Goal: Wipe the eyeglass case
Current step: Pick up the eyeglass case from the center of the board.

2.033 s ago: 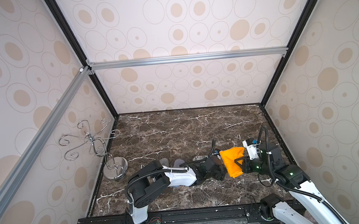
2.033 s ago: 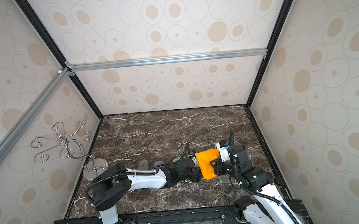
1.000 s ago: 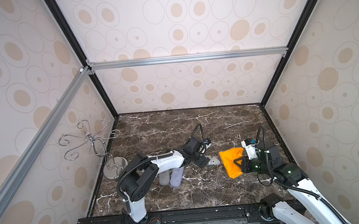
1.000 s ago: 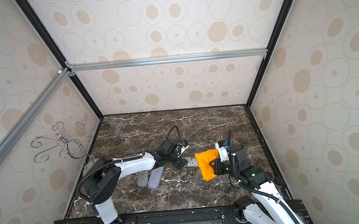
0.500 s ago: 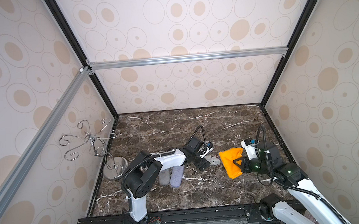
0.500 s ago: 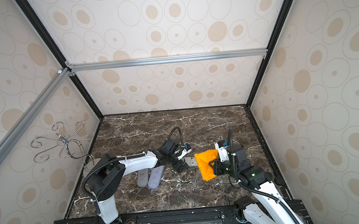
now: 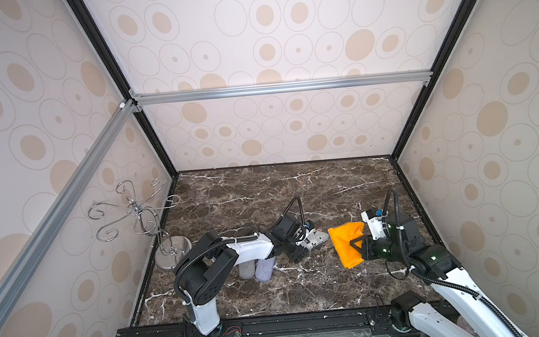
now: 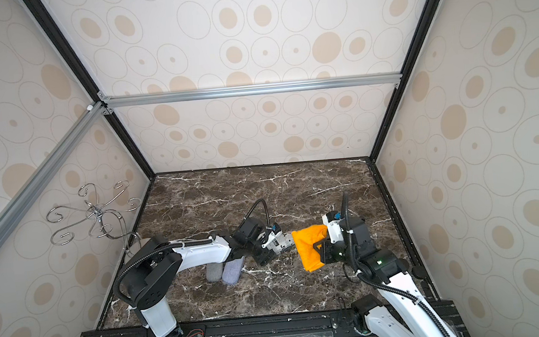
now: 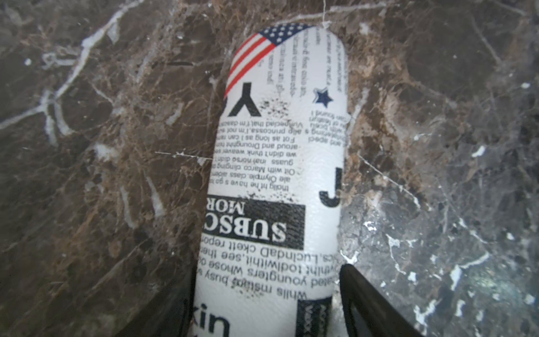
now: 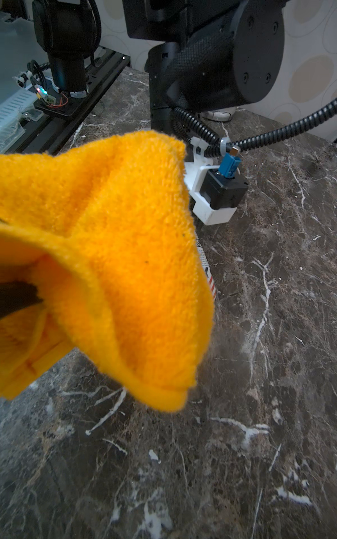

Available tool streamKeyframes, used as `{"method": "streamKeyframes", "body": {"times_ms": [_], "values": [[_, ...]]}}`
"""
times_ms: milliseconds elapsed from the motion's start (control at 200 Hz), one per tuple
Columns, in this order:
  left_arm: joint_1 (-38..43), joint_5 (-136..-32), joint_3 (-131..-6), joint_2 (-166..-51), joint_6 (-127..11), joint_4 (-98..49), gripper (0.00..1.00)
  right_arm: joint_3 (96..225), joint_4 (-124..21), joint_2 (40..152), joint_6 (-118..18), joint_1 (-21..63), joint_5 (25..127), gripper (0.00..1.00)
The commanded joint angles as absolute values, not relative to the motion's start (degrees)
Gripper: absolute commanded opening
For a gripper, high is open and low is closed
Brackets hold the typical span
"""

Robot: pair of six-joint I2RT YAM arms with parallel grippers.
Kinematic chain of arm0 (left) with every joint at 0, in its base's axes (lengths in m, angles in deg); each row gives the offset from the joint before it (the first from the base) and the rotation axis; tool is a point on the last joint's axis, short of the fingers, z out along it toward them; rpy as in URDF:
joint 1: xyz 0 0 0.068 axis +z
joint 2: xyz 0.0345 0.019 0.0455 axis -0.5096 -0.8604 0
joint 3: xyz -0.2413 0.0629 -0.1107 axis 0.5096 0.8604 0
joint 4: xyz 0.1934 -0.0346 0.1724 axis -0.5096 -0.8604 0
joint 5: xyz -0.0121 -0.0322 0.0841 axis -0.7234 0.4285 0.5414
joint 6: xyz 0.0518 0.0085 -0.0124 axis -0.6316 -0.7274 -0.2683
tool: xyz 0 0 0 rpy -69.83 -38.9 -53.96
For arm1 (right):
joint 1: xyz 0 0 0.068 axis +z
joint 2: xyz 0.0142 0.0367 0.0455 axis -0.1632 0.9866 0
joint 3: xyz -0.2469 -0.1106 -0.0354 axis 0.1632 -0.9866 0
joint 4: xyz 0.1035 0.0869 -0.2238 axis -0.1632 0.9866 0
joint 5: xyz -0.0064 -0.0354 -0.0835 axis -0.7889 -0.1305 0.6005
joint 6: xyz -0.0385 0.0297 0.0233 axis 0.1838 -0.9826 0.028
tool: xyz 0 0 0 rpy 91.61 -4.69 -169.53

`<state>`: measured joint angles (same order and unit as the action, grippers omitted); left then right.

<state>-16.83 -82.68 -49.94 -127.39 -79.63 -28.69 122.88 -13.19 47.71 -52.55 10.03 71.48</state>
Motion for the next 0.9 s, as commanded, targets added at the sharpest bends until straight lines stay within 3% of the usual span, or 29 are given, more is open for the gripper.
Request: {"method": "streamKeyframes", "body": {"times_ms": [0,220,490,895], "values": [[-18.13,-78.97,-48.97,-125.95,-79.45,-24.54,0.76,122.06,-14.34,48.4,-52.41,9.94,71.37,0.0],[-18.72,-80.09,-49.43,-127.75,-79.63,-21.96,0.76,122.1,-15.0,49.57,-52.65,9.94,71.13,0.0],[-18.69,-83.07,-48.96,-128.49,-80.68,-21.88,0.67,122.24,-14.81,50.68,-52.7,9.93,72.05,0.0],[-18.86,-83.92,-48.06,-129.61,-80.39,-20.56,0.7,122.35,-14.64,51.45,-52.71,9.94,72.87,0.0]]}}
